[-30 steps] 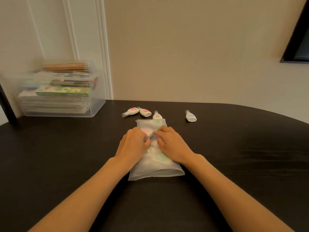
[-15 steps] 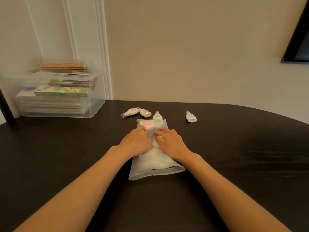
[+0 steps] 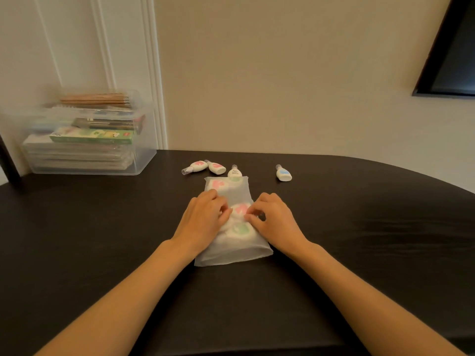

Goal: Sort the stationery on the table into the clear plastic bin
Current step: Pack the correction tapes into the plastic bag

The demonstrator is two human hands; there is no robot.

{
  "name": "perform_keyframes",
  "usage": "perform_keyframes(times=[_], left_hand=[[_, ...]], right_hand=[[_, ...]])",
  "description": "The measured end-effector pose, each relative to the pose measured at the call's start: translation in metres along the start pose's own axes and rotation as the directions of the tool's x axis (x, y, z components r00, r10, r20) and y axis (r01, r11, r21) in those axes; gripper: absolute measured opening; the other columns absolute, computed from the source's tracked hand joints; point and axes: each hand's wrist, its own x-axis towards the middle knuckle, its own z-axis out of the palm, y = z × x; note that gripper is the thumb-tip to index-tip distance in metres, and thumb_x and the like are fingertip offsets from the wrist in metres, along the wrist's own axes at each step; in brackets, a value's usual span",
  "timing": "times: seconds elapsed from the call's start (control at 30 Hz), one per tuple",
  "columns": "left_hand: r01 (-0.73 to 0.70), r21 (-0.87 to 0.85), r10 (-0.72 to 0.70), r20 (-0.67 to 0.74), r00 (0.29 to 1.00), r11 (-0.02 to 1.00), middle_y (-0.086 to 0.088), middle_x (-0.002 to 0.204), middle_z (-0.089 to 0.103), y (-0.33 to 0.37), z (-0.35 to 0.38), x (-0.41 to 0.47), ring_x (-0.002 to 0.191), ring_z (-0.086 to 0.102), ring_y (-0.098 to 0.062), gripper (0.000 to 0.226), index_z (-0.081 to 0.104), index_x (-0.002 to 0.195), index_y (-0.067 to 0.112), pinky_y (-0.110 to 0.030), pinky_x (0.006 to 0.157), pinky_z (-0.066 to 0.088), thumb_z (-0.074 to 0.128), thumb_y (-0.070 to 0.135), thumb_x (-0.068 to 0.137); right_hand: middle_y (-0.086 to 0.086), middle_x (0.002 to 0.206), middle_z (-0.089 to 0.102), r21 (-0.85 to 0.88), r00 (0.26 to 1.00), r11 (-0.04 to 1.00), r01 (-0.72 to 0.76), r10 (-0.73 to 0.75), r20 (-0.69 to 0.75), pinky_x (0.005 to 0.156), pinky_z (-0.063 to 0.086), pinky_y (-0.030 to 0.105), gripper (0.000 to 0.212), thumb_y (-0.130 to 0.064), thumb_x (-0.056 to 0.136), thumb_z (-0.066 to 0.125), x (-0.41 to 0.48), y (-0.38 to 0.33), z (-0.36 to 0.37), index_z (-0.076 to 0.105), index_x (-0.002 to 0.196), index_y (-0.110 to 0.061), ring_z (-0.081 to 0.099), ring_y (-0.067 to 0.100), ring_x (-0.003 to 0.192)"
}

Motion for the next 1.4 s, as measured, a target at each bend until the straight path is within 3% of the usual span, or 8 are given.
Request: perform_keyframes(times=[0.2,0.4,0.53,0.73,0.93,1.17,1.3,1.4], left_hand=[[-0.010,0.051,0.007,0.055,0.998,0.999,-0.001,0.106,0.056,0.001,0.001,0.001,0.097,0.051,-0.015,0.032,0.068,0.106,0.013,-0.027,0.082,0.039,0.043,0.030,0.098],[-0.002,0.135,-0.015,0.127,0.992,0.991,0.000,0.110,0.056,0.000,-0.002,0.005,0.095,0.055,-0.017,0.036,0.068,0.105,0.015,-0.030,0.084,0.043,0.036,0.031,0.100],[0.025,0.236,-0.070,0.183,0.981,0.971,-0.005,0.105,0.057,0.004,-0.001,0.011,0.093,0.056,-0.021,0.037,0.064,0.099,0.011,-0.030,0.079,0.041,0.032,0.031,0.101],[0.157,0.047,-0.164,0.244,0.956,0.987,-0.007,0.106,0.057,-0.007,0.003,0.014,0.091,0.056,-0.022,0.034,0.062,0.097,0.007,-0.032,0.077,0.042,0.034,0.026,0.099],[0.080,0.100,-0.112,0.380,0.918,0.992,0.000,0.139,0.035,-0.008,0.001,0.020,0.120,0.041,-0.019,0.038,0.044,0.131,0.010,-0.038,0.097,0.036,0.024,0.018,0.100],[0.122,0.102,-0.153,0.394,0.906,0.987,-0.003,0.130,0.037,-0.010,0.003,0.034,0.112,0.041,-0.020,0.032,0.048,0.122,0.009,-0.037,0.094,0.040,0.029,0.017,0.097],[0.077,0.147,-0.124,0.348,0.929,0.986,-0.004,0.129,0.039,-0.010,0.008,0.034,0.111,0.038,-0.021,0.029,0.045,0.121,0.012,-0.034,0.091,0.035,0.030,0.014,0.096],[0.065,0.124,-0.106,0.360,0.927,0.990,-0.001,0.136,0.035,-0.011,0.009,0.036,0.117,0.035,-0.020,0.036,0.044,0.129,0.013,-0.034,0.096,0.034,0.030,0.013,0.096]], right_hand=[[0.005,0.104,0.055,-0.068,0.996,0.997,-0.026,0.031,0.080,0.085,0.037,0.029,0.028,-0.021,0.097,0.045,0.001,-0.007,0.002,0.068,0.104,-0.008,0.046,0.019,0.097],[0.004,0.117,0.048,-0.253,0.989,0.967,0.016,0.022,0.145,0.087,0.034,0.029,0.038,-0.033,0.101,0.030,-0.003,-0.003,0.000,0.046,0.132,-0.019,0.040,0.019,0.104],[0.003,0.123,0.044,-0.156,0.985,0.987,0.046,-0.019,0.169,0.092,0.037,0.033,0.031,-0.027,0.101,0.034,0.000,0.000,0.002,0.054,0.122,-0.016,0.038,0.017,0.108],[0.005,0.128,0.047,0.074,0.961,0.997,-0.002,-0.019,0.275,0.094,0.033,0.022,0.037,-0.012,0.099,0.036,0.017,-0.004,0.002,0.052,0.132,-0.013,0.044,0.017,0.114],[0.005,0.132,0.042,0.067,0.975,0.994,-0.089,0.073,0.208,0.092,0.039,0.031,0.038,-0.016,0.096,0.040,0.029,-0.008,0.008,0.049,0.132,-0.007,0.049,0.019,0.109],[0.006,0.122,0.042,-0.011,0.995,0.997,-0.079,0.080,0.053,0.081,0.043,0.027,0.027,-0.012,0.093,0.046,0.036,-0.002,0.020,0.057,0.116,-0.006,0.047,0.018,0.100],[0.008,0.113,0.052,-0.055,0.994,0.997,-0.055,0.060,0.096,0.088,0.041,0.034,0.029,-0.011,0.094,0.040,0.038,0.001,0.024,0.063,0.110,-0.007,0.046,0.020,0.102],[0.006,0.120,0.050,-0.052,0.993,0.996,-0.067,0.071,0.096,0.086,0.043,0.031,0.030,-0.013,0.094,0.041,0.041,0.002,0.025,0.060,0.116,-0.006,0.050,0.019,0.101]])
